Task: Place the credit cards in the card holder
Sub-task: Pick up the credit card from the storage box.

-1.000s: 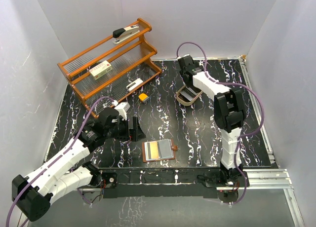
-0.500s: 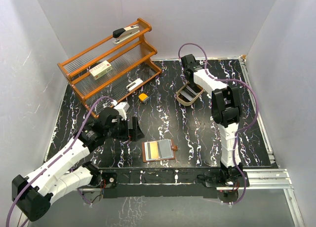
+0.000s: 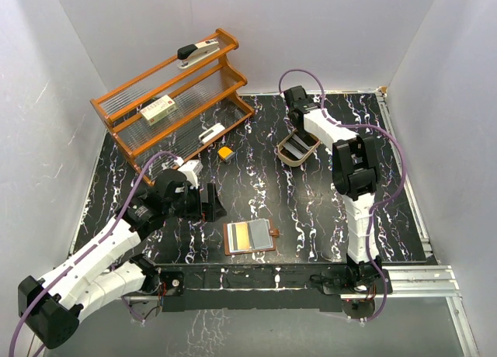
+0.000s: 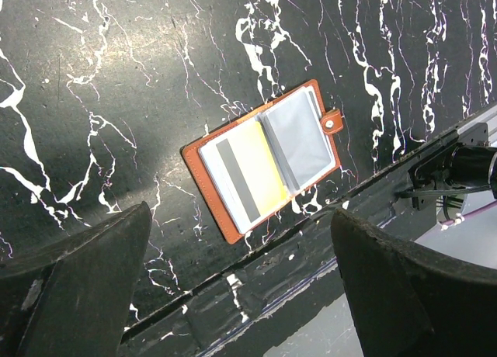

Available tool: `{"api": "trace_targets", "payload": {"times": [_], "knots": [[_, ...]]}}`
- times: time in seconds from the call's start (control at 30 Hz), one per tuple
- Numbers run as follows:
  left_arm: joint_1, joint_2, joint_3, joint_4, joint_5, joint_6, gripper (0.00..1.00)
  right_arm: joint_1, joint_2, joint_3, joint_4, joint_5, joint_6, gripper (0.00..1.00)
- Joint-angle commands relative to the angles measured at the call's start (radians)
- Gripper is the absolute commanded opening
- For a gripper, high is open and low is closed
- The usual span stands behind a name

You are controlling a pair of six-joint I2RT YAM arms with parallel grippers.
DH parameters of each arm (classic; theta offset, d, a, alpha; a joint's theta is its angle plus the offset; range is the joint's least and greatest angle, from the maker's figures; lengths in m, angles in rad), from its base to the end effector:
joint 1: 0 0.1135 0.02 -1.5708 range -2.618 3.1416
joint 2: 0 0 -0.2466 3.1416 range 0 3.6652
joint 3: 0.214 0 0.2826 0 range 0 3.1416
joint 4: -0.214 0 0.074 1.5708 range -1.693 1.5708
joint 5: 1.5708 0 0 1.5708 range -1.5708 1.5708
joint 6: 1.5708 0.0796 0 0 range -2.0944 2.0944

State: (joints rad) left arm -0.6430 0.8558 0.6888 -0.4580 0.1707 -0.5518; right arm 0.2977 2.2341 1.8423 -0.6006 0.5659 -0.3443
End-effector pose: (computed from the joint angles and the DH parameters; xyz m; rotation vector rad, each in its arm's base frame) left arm 0.2034 -0.1693 0.2238 0.2070 2.3101 -0.8307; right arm 0.5165 0.1138 0.1396 -0.5797 2.4243 -0.7391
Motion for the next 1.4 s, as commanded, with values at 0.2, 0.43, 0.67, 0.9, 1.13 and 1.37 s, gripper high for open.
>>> {"api": "trace_targets", "payload": {"times": [0.2, 0.43, 0.67, 0.9, 1.13, 1.37], "knots": [[0.002, 0.014, 0.079, -0.046, -0.050, 0.061, 0.99, -0.019, 0.030, 0.031, 0.041, 0.000, -0.021, 0.47], [0.002, 0.025, 0.085, -0.055, -0.053, 0.079, 0.99, -0.020, 0.041, 0.054, 0.035, 0.017, -0.019, 0.40], [0.002, 0.018, 0.072, -0.043, -0.058, 0.071, 0.99, -0.020, 0.019, 0.072, 0.037, 0.027, -0.023, 0.36], [0.002, 0.016, 0.069, -0.044, -0.059, 0.068, 0.99, -0.021, 0.006, 0.080, 0.038, 0.033, -0.028, 0.36], [0.002, 0.025, 0.066, -0.041, -0.059, 0.069, 0.99, -0.021, 0.008, 0.080, 0.036, 0.031, -0.033, 0.36], [0.002, 0.031, 0.065, -0.039, -0.056, 0.069, 0.99, -0.021, 0.009, 0.095, 0.030, 0.024, -0.036, 0.34]]}}
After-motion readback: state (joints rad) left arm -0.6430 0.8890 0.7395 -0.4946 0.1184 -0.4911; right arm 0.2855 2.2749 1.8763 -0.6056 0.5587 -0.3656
